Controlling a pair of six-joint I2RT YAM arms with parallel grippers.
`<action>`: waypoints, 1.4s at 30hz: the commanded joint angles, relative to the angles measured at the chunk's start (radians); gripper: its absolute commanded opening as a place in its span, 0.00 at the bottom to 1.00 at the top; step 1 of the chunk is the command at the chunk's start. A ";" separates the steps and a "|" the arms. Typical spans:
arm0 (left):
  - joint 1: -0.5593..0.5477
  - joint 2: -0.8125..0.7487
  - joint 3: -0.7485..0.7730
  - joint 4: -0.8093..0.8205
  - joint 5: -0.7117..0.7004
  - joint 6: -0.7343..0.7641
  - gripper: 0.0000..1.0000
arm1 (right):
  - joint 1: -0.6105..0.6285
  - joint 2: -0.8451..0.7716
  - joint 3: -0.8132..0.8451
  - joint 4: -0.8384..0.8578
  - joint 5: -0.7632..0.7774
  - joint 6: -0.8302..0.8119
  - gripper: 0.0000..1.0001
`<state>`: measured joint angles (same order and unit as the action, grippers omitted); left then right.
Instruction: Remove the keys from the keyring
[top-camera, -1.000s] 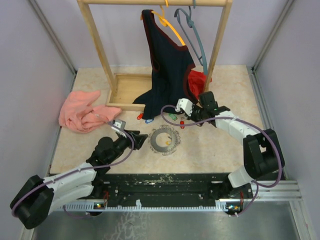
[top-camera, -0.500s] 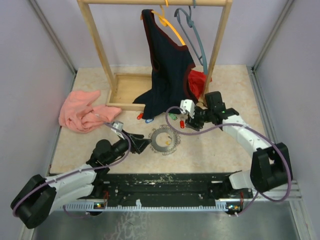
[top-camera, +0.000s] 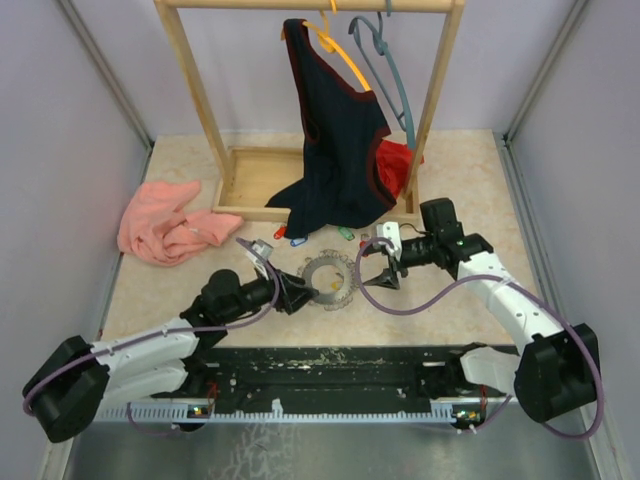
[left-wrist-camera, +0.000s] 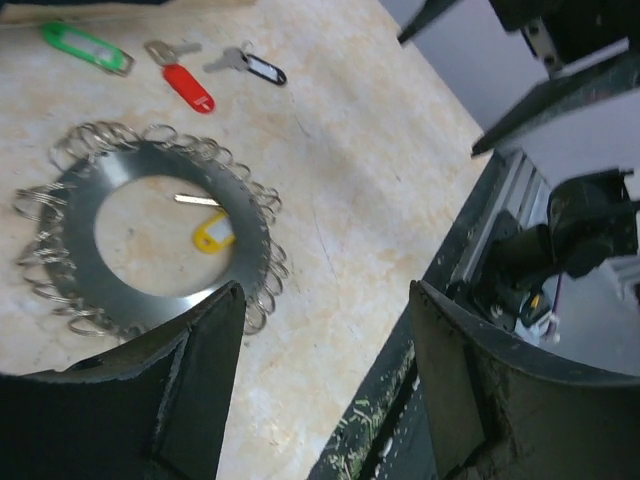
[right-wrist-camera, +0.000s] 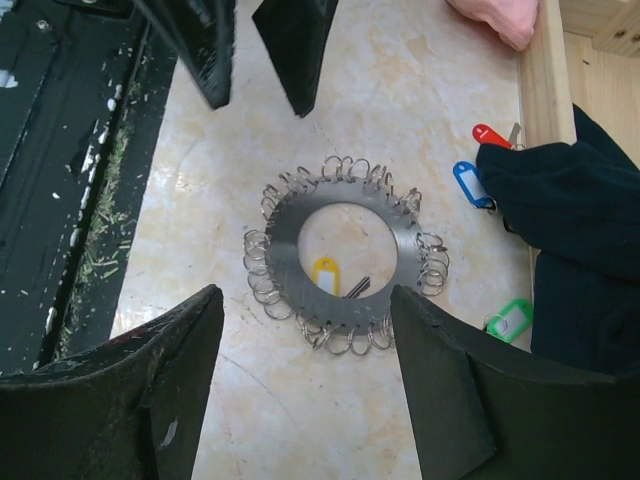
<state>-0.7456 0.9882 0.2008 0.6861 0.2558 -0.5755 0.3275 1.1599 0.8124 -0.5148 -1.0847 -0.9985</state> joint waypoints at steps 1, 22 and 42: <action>-0.130 -0.046 0.043 -0.120 -0.180 0.189 0.72 | -0.008 -0.034 0.030 0.024 -0.078 0.046 0.68; -0.167 0.089 -0.027 0.188 -0.051 0.697 0.94 | -0.008 0.044 0.099 -0.057 0.071 0.165 0.76; -0.223 0.273 -0.075 0.334 -0.055 0.964 0.89 | 0.109 0.483 0.220 -0.005 0.419 0.552 0.64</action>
<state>-0.9585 1.2392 0.1318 0.9585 0.2169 0.3428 0.4290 1.6154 0.9760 -0.5640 -0.7837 -0.5488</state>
